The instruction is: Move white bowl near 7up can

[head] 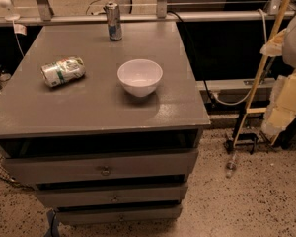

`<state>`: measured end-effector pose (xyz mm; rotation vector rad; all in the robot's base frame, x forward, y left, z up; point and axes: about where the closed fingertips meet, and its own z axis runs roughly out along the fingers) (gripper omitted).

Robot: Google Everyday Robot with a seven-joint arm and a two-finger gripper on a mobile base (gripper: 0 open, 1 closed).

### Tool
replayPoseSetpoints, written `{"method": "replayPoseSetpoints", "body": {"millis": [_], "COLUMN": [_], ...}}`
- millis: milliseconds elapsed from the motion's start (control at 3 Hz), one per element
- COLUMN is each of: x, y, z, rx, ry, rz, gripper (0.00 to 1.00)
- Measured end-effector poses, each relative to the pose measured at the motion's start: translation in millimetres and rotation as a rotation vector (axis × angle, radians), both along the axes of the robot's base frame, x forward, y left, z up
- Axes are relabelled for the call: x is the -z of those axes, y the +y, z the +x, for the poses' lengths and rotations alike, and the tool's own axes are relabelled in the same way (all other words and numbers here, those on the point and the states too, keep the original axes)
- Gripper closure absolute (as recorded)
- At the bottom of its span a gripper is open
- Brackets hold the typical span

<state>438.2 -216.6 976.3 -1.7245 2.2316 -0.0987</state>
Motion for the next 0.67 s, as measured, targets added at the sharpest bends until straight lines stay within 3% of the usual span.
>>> {"method": "replayPoseSetpoints", "body": {"millis": [333, 667], "x": [0.0, 7.5], "y": [0.0, 23.6], "z": [0.0, 16.1], "rx": [0.0, -0.095], "ry": [0.0, -0.007], "rz": [0.0, 0.006], "gripper": [0.0, 0.0]}}
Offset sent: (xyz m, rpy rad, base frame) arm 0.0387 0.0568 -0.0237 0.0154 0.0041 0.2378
